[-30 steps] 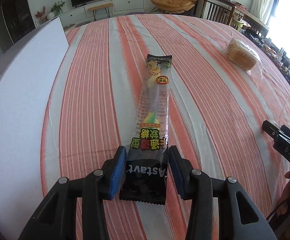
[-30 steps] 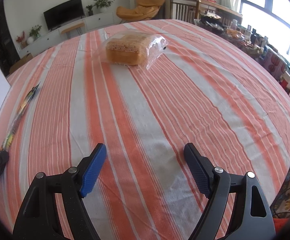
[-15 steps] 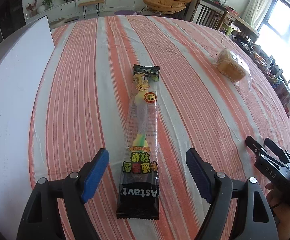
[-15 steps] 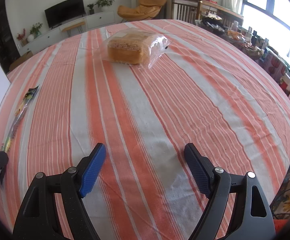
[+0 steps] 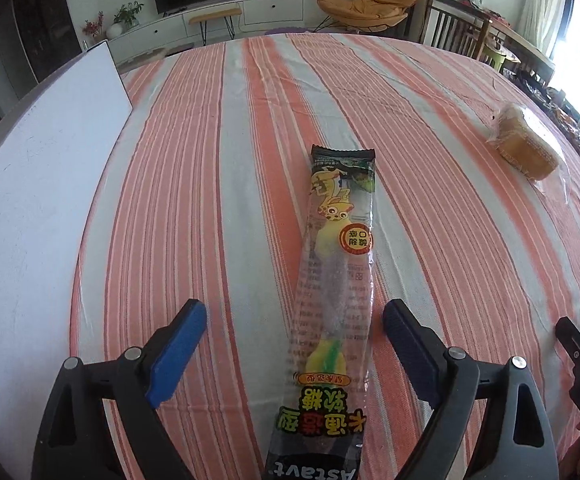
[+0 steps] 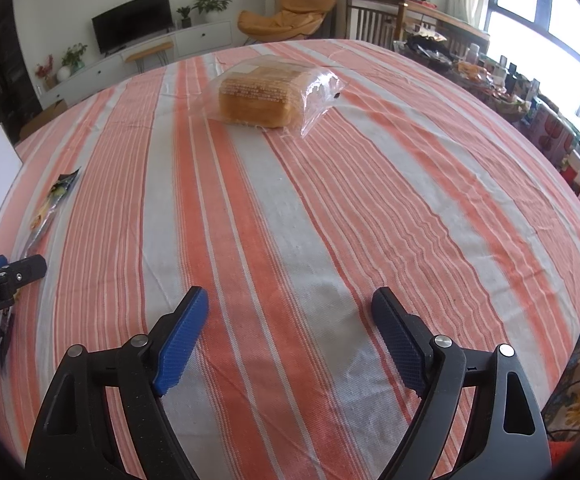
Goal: Organize snacks
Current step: 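Pull the candy stick closer with the left tool and release it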
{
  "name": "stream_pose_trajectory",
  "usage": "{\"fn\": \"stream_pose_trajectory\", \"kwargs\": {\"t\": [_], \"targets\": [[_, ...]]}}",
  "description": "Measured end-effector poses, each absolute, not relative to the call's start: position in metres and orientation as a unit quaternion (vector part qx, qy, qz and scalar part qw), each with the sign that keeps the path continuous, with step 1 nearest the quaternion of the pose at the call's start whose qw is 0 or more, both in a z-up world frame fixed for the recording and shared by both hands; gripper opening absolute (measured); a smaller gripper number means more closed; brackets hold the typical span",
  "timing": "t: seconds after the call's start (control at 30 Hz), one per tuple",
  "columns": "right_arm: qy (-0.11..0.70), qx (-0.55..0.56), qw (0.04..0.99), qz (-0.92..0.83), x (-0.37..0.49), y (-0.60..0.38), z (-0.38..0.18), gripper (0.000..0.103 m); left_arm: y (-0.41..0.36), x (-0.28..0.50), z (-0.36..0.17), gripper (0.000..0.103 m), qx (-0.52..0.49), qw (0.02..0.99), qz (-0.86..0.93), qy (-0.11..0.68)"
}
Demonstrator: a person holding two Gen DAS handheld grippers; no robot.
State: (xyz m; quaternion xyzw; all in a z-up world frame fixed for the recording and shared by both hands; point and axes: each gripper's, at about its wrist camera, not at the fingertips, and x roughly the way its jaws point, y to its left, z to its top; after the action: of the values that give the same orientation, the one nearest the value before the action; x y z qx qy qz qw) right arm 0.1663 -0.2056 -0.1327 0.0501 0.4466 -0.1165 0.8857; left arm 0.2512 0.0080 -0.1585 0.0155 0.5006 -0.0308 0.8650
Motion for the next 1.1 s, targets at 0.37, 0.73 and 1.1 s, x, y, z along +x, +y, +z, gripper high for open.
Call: {"fn": "stream_pose_trajectory", "kwargs": {"t": [0.37,0.73,1.1], "targets": [[0.447,0.05,0.886,-0.117,0.166,-0.206,-0.133,0.087,0.029,0.244,-0.166,0.103,0.004,0.889,-0.006,0.458],[0.446,0.05,0.886,-0.117,0.166,-0.205,-0.133,0.088,0.029,0.241,-0.166,0.103,0.002,0.892,-0.003,0.452],[0.444,0.047,0.887,-0.115,0.165,-0.203,-0.134,0.091,0.029,0.241,-0.167,0.103,0.002,0.892,-0.003,0.452]]}}
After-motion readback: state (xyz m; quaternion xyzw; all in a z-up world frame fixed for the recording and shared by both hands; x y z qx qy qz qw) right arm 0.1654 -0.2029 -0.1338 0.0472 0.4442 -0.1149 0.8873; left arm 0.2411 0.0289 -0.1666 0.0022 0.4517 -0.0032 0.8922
